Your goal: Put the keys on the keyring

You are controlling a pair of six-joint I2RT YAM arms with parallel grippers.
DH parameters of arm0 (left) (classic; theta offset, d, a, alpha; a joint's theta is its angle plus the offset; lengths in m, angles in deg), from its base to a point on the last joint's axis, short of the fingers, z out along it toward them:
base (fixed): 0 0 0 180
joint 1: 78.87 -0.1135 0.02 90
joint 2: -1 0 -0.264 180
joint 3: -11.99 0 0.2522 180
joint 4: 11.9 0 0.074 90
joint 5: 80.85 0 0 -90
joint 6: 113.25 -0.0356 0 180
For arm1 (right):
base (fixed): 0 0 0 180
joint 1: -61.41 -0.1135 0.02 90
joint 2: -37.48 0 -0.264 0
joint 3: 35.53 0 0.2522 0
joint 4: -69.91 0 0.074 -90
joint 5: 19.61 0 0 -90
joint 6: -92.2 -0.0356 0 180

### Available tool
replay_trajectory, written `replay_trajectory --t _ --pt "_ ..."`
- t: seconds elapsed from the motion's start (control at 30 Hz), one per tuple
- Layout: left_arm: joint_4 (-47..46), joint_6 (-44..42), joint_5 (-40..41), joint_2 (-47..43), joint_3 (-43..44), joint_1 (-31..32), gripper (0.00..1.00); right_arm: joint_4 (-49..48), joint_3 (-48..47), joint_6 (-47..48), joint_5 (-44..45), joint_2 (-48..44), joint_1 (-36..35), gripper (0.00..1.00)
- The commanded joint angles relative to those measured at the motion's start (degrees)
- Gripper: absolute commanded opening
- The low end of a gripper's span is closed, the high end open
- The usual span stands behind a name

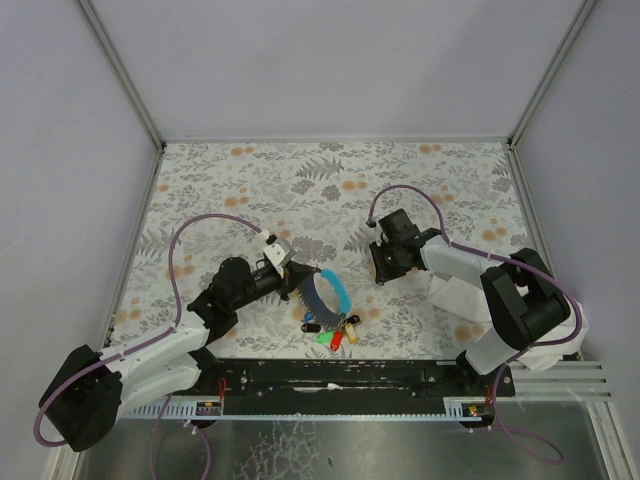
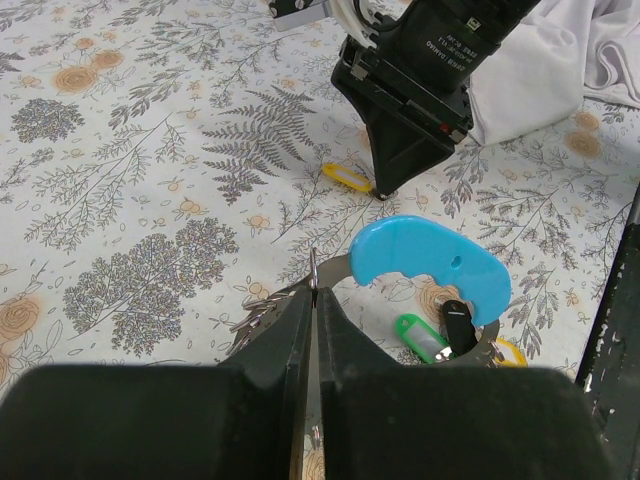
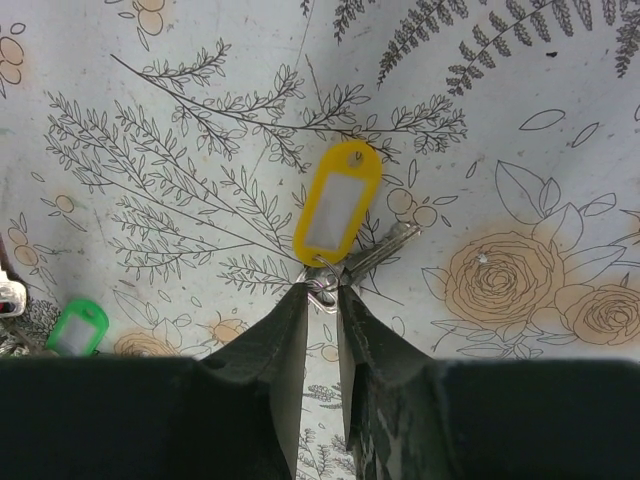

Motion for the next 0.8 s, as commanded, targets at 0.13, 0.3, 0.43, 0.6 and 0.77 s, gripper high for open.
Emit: replay_trajectory --t 0.13,0.3,0.43,0.6,0.77 --pt "-3.7 0.0 -0.9 0.4 0.6 0.2 0.00 -2.3 -1.9 0.5 0.6 0.3 0.3 0.24" --pt "-3.7 0.0 -1.0 0.7 0.7 0.3 0.00 -2.7 -2.1 0.8 0.6 1.6 0.3 0.25" --pt "-3.7 0.0 -1.3 0.9 0.8 0.2 0.00 -3.1 -2.1 0.8 0.7 2.1 0.3 0.27" --pt "-3.7 0.0 -1.4 0.9 0.9 0.2 0.00 -3.5 -2.0 0.9 -0.1 2.5 0.3 0.21" --pt "-3.7 0.0 -1.2 0.9 0.9 0.2 0.00 -3.2 -2.1 0.9 -0.7 1.1 0.3 0.11"
